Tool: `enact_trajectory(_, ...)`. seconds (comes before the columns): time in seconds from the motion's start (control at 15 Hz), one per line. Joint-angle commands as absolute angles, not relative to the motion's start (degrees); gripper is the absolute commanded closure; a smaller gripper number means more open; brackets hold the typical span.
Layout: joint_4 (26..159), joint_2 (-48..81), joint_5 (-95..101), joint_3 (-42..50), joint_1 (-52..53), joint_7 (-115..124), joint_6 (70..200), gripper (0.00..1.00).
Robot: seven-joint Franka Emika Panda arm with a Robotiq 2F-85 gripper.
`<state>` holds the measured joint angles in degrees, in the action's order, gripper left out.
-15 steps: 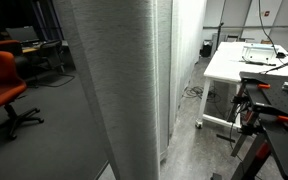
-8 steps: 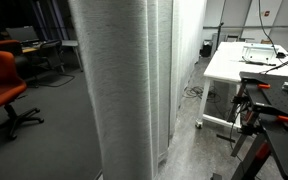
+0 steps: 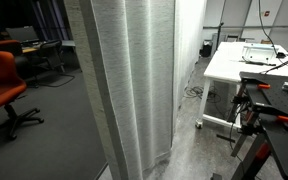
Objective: Slide the curtain to the left
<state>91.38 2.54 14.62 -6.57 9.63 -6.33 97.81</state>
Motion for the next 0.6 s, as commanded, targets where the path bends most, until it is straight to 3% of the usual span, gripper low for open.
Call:
enact_trajectory(0.0,94.4,0.2,10.3,-6.4,8.0,-9.0,93.2,0.0)
enact_trajectory(0.53,101.4,-4.2,8.1,-5.8,6.6,-14.0,86.6,0.0)
